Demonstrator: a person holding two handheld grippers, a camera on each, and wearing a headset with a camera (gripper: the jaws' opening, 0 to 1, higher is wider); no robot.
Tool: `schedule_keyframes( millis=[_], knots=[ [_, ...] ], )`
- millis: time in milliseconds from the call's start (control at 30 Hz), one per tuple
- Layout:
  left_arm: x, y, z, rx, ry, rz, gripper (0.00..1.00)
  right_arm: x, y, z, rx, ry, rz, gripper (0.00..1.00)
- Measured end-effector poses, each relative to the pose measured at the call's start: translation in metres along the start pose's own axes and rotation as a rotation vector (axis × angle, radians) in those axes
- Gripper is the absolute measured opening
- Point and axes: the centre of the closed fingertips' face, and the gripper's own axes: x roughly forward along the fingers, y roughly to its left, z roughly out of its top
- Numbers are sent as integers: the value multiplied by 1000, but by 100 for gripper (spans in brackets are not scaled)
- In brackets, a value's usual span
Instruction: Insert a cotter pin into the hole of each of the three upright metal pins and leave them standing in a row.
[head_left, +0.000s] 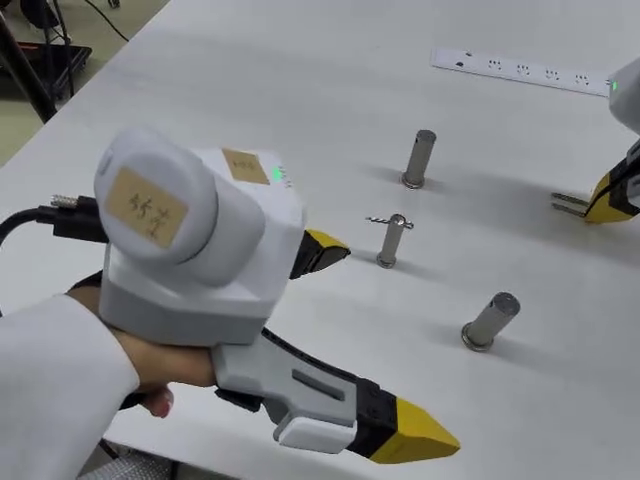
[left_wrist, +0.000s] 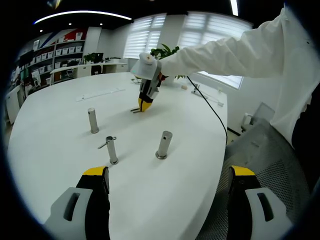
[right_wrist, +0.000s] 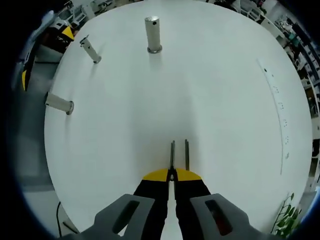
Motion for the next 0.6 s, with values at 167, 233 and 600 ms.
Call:
schedule_keyframes(
  millis=[167,233,600],
  knots=[
    [0,3,2,-7,-8,8,99,-1,5,0,-39,34,-4,0],
    [1,4,2,-9,-3,11,99,-2,5,-1,-44,37,-6,0],
    [5,5,5,-5,15,22,93,-3,3,0,-19,48,-35,0]
  ],
)
